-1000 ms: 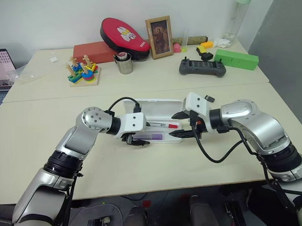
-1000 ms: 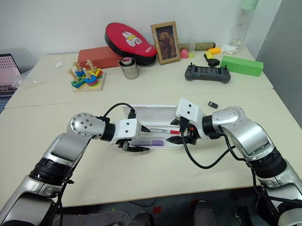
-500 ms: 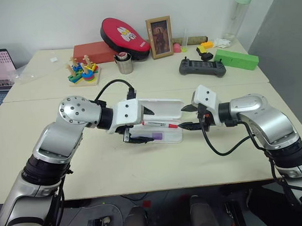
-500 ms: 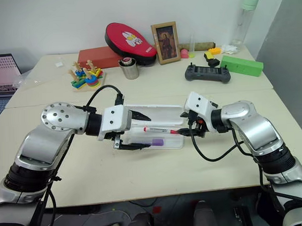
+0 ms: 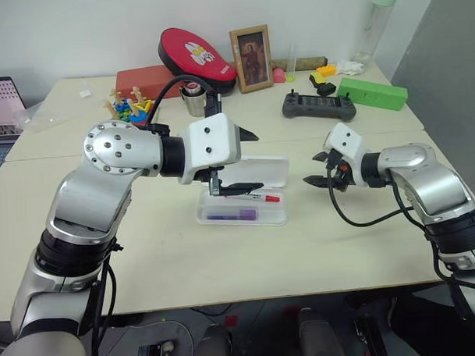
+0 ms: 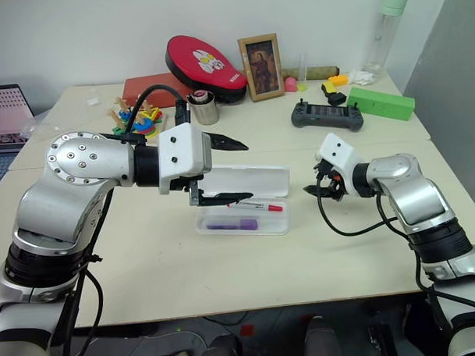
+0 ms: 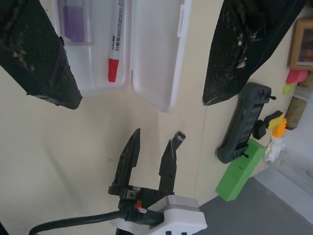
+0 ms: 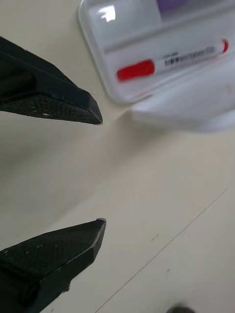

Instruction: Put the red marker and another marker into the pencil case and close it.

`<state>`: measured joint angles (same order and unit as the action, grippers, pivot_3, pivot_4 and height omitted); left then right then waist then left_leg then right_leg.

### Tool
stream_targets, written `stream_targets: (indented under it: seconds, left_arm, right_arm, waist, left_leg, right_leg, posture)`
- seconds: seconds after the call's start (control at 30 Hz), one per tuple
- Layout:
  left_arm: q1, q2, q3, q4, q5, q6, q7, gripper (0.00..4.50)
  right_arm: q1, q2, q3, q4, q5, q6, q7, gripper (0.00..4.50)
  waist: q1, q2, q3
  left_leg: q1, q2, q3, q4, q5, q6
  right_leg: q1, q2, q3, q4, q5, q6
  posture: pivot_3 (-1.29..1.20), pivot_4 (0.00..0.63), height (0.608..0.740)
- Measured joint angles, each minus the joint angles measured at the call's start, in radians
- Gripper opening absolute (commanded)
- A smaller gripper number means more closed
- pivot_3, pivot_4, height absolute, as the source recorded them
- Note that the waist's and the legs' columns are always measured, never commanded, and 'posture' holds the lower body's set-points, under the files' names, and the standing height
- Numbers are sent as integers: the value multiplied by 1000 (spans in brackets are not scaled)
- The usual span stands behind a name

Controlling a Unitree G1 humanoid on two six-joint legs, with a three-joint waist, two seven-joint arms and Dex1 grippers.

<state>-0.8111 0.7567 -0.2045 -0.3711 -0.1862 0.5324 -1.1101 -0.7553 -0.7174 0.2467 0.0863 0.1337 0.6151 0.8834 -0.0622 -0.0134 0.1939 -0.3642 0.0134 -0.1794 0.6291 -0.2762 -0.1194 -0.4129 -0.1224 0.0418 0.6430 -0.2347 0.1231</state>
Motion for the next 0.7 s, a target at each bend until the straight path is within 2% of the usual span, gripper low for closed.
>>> stream_targets:
  seconds: [0.13,0.27,0.43,0.7]
  left_arm:
    - [-7,2,-32,36,58,-23,28,4195]
    - [-11,-13,-38,61,102,-32,77,4195]
    - [-12,-32,-49,90,149,-37,124,4195]
    - [-9,-30,-53,102,164,-41,136,4195]
  right_arm:
    - [-18,33,-2,90,-43,-43,-57,3229]
    - [-69,89,-28,252,-90,-82,-165,3229]
    - [-134,135,-40,434,-128,-163,-230,3229]
    - [-226,199,-84,717,-140,-241,-245,3229]
  waist:
    - [-1,0,0]
    - [-1,0,0]
    - [-3,0,0]
    - [-21,1,0]
  left_leg:
    - [0,0,0,0,0,0]
    - [0,0,0,0,0,0]
    - [0,0,1,0,0,0]
    - [0,0,1,-1,1,-1]
  right_leg:
    - [0,0,0,0,0,0]
    - [0,0,0,0,0,0]
    - [0,0,1,-1,0,0]
    - [0,0,1,-1,0,0]
  posture:
    - [0,150,740]
    - [0,150,740]
    - [0,150,740]
    - [0,150,740]
